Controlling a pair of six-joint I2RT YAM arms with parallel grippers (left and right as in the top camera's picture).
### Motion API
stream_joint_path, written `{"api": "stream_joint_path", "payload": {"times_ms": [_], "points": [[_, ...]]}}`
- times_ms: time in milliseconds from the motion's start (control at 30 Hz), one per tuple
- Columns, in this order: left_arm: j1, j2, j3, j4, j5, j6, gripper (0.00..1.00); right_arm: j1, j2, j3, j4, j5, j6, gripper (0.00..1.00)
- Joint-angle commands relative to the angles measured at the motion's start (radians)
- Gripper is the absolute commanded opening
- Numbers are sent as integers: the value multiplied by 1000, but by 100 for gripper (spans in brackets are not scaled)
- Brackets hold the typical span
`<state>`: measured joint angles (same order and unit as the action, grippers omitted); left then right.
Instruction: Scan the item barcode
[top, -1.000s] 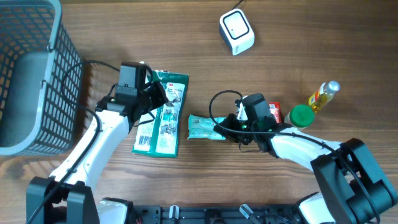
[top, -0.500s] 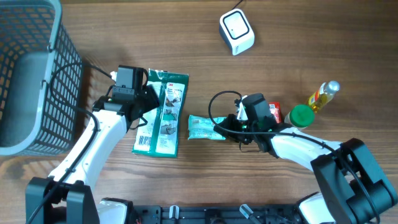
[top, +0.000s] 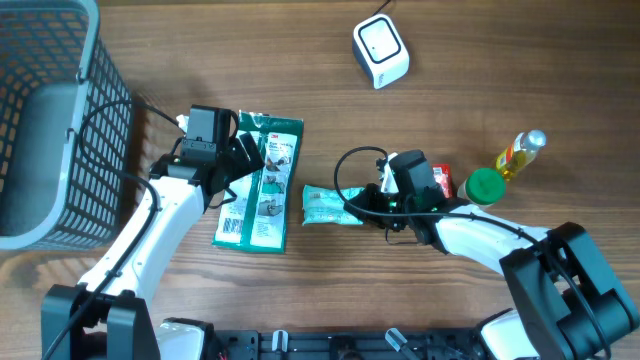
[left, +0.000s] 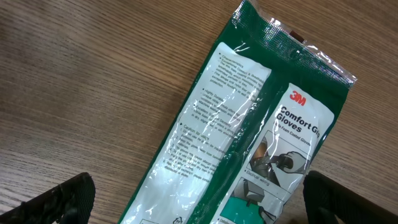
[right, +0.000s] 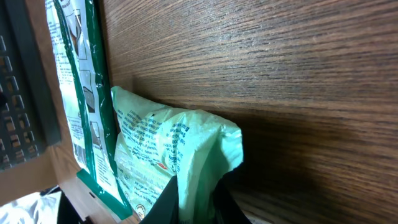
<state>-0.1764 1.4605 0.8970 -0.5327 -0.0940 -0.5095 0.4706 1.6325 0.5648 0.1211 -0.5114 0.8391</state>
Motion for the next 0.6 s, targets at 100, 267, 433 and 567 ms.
{"api": "stream_joint_path", "payload": {"times_ms": [100, 267, 433, 567], "points": [[4, -2, 6, -1, -21, 8, 100, -4, 10, -6, 5, -39, -27, 4], [4, -2, 6, -1, -21, 8, 100, -76, -61, -6, 33, -270, -116, 4], [4, -2, 6, -1, -21, 8, 100, -112, -232, -6, -39, -367, -190, 4], [4, -2, 6, -1, -21, 8, 100, -112, -387, -6, -124, -366, -283, 4]]}}
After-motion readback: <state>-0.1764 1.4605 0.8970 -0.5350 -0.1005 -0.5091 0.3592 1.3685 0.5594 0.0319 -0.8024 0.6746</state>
